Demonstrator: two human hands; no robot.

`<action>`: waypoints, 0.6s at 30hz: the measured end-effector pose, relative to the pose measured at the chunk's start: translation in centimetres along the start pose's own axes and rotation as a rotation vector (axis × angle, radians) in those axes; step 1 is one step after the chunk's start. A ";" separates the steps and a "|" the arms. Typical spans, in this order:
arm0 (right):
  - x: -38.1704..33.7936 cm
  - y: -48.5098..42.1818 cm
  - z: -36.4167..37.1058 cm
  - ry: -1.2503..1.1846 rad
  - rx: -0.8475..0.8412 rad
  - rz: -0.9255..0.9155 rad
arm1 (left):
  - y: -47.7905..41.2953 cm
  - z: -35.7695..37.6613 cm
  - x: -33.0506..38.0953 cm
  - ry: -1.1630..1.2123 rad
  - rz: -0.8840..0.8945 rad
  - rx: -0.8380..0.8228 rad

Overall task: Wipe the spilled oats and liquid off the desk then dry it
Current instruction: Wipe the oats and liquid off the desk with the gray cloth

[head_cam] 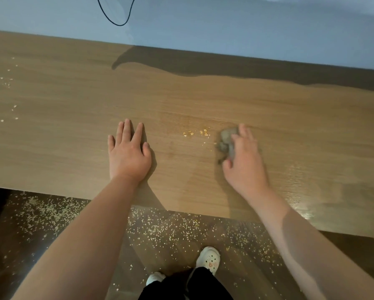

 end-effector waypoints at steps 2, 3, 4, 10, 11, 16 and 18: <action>-2.7 0.1 1.5 0.030 -0.073 -0.075 | 0.0 -0.1 0.0 0.002 -0.003 0.000; -3.1 0.2 1.7 0.019 -0.088 -0.086 | 0.0 -0.1 0.0 0.002 -0.004 0.001; -3.1 0.4 1.6 -0.024 -0.091 -0.081 | 0.1 -0.1 0.0 0.002 -0.004 0.001; 3.7 2.0 -5.3 -0.369 0.243 0.228 | 0.1 -0.1 0.2 -0.006 0.005 -0.017; 5.1 2.3 -6.0 -0.293 0.268 0.254 | 0.1 -0.1 0.2 -0.006 0.006 -0.020; 7.5 5.0 -3.8 0.027 0.211 0.324 | 0.0 -0.1 0.3 -0.020 0.020 -0.045; 6.0 5.8 -2.1 0.069 0.261 0.386 | 0.1 -0.2 0.3 -0.017 0.035 -0.052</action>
Point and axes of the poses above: each hand's wrist, its own y-axis away from the middle knuckle, its own z-axis out of the palm, x = y × z, the point moved 8 cm from there along -y, towards the middle knuckle, and after that the axes turned 10 degrees about -y, right-handed, at the moved point
